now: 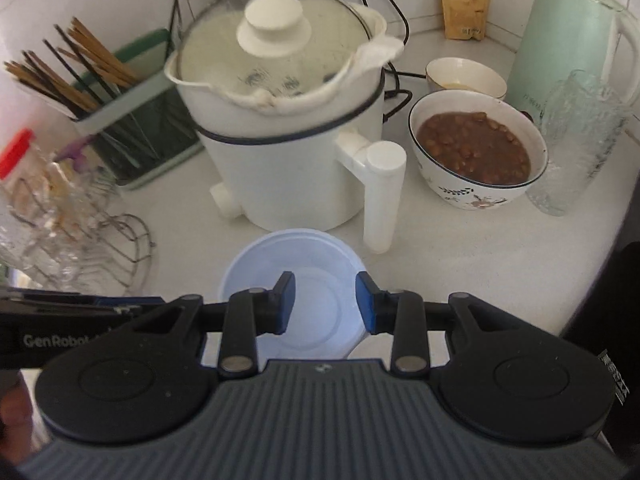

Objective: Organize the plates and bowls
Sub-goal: 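Close the left tool on the second light blue bowl's rim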

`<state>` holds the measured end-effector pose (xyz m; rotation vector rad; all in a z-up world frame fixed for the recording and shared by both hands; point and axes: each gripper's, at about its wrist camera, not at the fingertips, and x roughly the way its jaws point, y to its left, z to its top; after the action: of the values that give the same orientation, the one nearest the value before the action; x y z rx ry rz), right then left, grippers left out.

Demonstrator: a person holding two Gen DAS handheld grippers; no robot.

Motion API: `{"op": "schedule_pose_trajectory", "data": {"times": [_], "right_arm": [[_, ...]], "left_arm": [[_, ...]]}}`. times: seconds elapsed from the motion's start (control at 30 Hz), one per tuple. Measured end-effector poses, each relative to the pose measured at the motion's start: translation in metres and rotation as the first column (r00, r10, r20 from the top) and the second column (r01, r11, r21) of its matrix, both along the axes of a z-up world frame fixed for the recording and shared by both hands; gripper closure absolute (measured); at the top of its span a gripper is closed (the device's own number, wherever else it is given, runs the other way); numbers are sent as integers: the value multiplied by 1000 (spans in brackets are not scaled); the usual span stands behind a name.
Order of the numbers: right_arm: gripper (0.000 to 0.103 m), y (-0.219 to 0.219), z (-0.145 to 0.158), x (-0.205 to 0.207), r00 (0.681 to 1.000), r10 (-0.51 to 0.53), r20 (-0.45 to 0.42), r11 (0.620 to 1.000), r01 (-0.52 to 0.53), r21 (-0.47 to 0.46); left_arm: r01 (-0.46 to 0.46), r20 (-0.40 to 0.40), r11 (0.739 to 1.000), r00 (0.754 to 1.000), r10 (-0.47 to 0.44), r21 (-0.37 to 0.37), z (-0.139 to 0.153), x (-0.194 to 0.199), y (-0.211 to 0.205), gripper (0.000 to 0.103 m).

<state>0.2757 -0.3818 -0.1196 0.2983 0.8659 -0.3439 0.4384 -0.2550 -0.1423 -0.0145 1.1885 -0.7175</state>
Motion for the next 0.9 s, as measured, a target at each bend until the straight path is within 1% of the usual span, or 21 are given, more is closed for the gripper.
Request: {"op": "schedule_pose_trajectory", "data": {"times": [0.1,0.17,0.23,0.37,0.4,0.43,0.47,0.5,0.53,0.57,0.63,0.67,0.7,0.8,0.9], "right_arm": [[67,-6,-9,6,1000,-10,-5,1000,10,-23],[67,-9,-14,8,1000,-17,-6,999,17,-29],[67,-12,-21,11,1000,-16,-15,999,16,-32],[67,-20,-31,16,999,-35,-34,999,36,5],[67,-21,-34,18,999,-36,-40,999,37,25],[67,-21,-35,21,999,-27,-41,999,28,33],[67,-21,-36,23,999,-18,-39,1000,18,18],[67,-21,-37,25,999,-18,-46,1000,18,-3],[67,-21,-38,26,998,-22,-54,1000,22,-7],[68,-23,-39,28,998,-23,-56,1000,23,3],[71,-25,-39,31,998,-16,-53,1000,17,14],[76,-26,-39,33,999,-14,-52,1000,15,15],[78,-27,-38,34,999,-11,-50,1000,12,16],[80,-27,-37,37,999,-3,-48,1000,3,0],[82,-28,-35,37,999,-3,-51,1000,3,8]], "left_arm": [[2,-5,1000,1000,-2,10,-11,6,-7,63],[-5,4,1000,1000,5,17,-17,6,-10,63],[-14,-3,1000,1000,14,21,-25,9,-13,63],[-61,-15,998,998,62,20,-36,16,-13,64],[-71,-17,997,997,71,12,-38,17,-14,66],[-74,-15,997,997,74,8,-40,18,-14,74],[-71,-17,997,997,71,10,-42,19,-15,79],[-70,-21,997,997,71,12,-44,20,-18,81],[-72,-23,997,997,72,6,-44,20,-19,86],[-71,-22,997,997,71,-2,-44,21,-20,88],[-82,-19,997,996,82,-5,-44,19,-23,90],[-90,-23,996,996,90,-8,-45,19,-24,90],[-95,-32,996,995,94,-7,-45,18,-25,90],[-95,-29,995,995,95,-3,-42,16,-26,90],[-94,-35,996,995,94,-8,-40,15,-24,90]]}}
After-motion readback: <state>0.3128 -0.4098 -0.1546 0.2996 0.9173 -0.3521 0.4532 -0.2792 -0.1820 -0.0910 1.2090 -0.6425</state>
